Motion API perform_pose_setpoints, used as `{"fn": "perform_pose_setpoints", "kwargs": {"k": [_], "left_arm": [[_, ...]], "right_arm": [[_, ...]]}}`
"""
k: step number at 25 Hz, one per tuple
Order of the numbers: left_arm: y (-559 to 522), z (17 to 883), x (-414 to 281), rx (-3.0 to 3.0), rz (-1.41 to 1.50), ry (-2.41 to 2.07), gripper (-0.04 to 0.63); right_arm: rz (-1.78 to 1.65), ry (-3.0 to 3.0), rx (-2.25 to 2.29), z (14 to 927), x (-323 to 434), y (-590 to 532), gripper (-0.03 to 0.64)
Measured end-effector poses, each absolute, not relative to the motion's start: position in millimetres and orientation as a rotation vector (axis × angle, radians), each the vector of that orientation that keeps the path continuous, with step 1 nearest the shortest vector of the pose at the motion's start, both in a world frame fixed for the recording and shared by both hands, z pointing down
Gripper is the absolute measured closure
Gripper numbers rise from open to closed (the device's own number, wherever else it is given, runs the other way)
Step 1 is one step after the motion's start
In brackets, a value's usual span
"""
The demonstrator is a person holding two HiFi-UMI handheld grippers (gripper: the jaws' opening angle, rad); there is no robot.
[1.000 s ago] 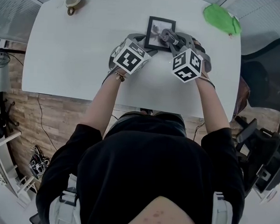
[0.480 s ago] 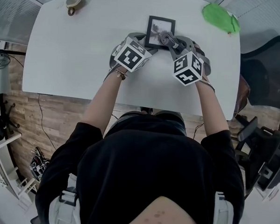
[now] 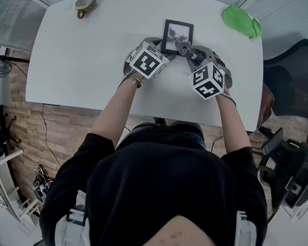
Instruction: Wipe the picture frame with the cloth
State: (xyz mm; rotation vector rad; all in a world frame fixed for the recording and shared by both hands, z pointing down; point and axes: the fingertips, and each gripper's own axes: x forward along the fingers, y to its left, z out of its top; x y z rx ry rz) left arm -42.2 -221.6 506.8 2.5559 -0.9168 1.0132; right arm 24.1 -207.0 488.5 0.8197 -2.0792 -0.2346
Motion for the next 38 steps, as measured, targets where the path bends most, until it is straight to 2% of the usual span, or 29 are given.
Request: {"fn": "perform_pose_setpoints", "kwargs": {"k": [14,24,38], "left_arm": [[-221.4,506.4,-37.3,2.554,1.011,-0.926,0.282],[-222.0,504.9,-36.2,2.558,1.009,-0.929,0.282],[-218.9,504.3,-38.9,2.561,1.010,-0.925,0.282]], "right_arm": [[-0.166,-2.149,0.787,478.6,27.5,-202.1,0.503],[-0.269,-2.175,0.802,436.7,17.1,-275.6,0.500],[-0.418,-2.003,0.664,478.0,-10.3,-342.8,0.500]]}}
